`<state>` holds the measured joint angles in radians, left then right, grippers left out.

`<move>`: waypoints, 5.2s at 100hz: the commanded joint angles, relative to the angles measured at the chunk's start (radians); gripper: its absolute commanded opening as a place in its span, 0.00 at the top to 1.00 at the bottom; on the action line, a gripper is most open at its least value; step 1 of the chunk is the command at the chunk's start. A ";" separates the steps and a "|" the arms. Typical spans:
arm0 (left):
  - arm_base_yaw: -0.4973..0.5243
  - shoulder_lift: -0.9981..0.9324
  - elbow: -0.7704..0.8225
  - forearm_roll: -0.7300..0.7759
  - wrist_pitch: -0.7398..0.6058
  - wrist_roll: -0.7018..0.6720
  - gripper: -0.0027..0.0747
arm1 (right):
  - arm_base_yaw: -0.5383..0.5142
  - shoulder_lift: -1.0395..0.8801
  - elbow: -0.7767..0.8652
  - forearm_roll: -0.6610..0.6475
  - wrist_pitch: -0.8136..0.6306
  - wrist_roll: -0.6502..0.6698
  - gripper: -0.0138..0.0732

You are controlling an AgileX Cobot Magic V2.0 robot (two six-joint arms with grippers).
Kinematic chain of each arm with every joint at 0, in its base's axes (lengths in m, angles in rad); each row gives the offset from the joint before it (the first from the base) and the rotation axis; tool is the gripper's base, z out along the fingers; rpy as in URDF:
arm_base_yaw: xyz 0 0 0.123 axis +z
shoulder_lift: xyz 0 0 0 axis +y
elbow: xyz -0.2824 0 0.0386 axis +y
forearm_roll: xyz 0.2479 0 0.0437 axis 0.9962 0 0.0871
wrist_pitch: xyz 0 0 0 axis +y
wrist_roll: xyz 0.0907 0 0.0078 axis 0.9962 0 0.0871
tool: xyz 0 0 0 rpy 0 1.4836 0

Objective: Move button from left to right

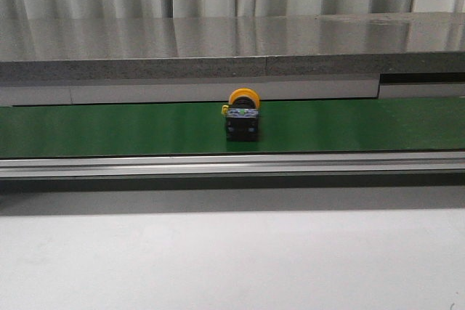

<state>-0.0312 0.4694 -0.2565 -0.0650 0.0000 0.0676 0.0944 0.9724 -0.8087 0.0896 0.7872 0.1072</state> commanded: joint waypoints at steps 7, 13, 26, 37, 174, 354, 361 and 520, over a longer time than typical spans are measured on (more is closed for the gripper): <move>-0.008 0.001 -0.028 -0.007 -0.075 0.003 0.99 | -0.001 -0.008 -0.036 0.012 -0.044 -0.005 0.45; -0.008 0.001 -0.028 -0.007 -0.075 0.003 0.99 | -0.001 -0.008 -0.036 0.012 -0.052 -0.005 0.32; -0.008 0.001 -0.028 -0.007 -0.075 0.003 0.99 | -0.001 -0.008 -0.036 0.032 -0.081 -0.005 0.17; -0.008 0.001 -0.028 -0.007 -0.075 0.003 0.99 | -0.001 -0.008 -0.036 0.049 -0.116 -0.005 0.17; -0.008 0.001 -0.028 -0.007 -0.075 0.003 0.99 | 0.138 0.646 -0.287 0.038 -0.379 -0.239 0.17; -0.008 0.001 -0.028 -0.007 -0.075 0.003 0.99 | -0.455 0.869 -0.546 -0.196 -0.124 -0.239 0.64; -0.008 0.001 -0.028 -0.007 -0.075 0.003 0.99 | -0.455 0.875 -0.546 -0.189 -0.128 -0.239 0.64; -0.008 0.001 -0.028 -0.007 -0.075 0.003 0.99 | -0.205 0.283 -0.268 -0.073 -0.459 -0.163 0.27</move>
<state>-0.0312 0.4694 -0.2565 -0.0650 0.0000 0.0676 -0.1462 1.3740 -1.1424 0.0072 0.4797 -0.0593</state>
